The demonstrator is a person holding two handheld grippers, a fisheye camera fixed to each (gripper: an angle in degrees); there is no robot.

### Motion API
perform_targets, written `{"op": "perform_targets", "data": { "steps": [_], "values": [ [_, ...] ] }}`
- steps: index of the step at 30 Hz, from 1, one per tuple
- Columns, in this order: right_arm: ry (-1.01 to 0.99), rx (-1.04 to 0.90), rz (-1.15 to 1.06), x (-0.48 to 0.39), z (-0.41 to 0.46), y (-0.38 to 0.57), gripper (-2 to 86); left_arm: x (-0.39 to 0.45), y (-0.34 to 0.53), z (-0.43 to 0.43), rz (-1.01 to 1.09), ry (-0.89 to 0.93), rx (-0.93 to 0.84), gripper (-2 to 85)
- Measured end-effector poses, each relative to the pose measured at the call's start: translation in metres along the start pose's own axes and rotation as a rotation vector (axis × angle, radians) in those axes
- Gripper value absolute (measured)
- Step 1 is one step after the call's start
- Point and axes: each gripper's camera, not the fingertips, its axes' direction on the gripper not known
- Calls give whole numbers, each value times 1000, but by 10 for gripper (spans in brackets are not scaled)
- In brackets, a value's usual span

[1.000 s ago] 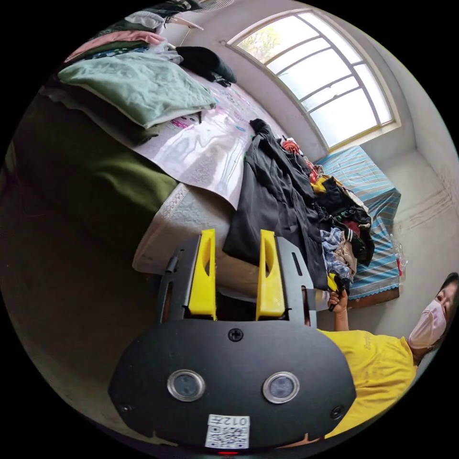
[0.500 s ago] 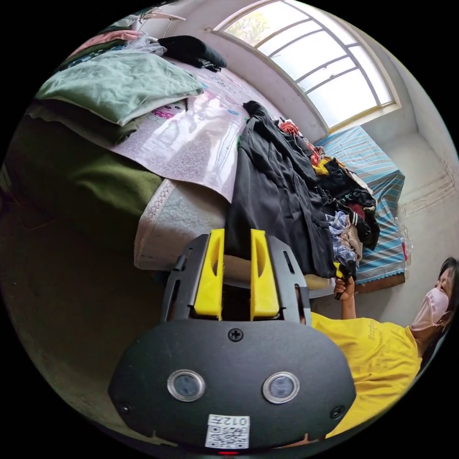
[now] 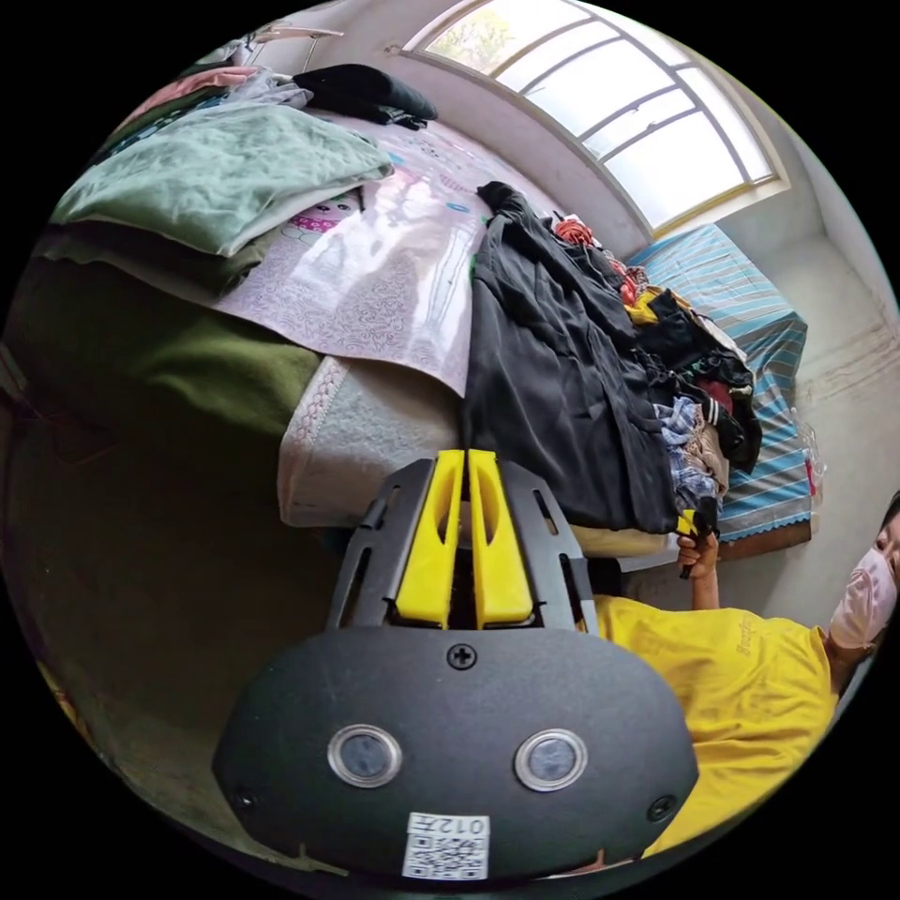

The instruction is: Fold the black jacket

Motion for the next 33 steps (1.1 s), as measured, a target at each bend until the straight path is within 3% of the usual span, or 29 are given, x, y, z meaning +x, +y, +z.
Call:
{"op": "perform_targets", "data": {
  "steps": [7,13,17,22,33],
  "values": [
    [38,-2,26,-5,-5,5,86,-11,1,14,9,174,4,80],
    [24,-23,33,-8,-11,6,62,-4,-4,26,46,8,-33,24],
    [-36,-12,-5,-8,-15,12,25,-7,-10,27,59,51,-62,6],
    [-157,21,-78,-20,-36,23,13,-14,-10,19,108,296,-16,4],
    [-345,41,-176,-50,-69,51,7,-22,24,8,135,591,169,4]
  ]
}}
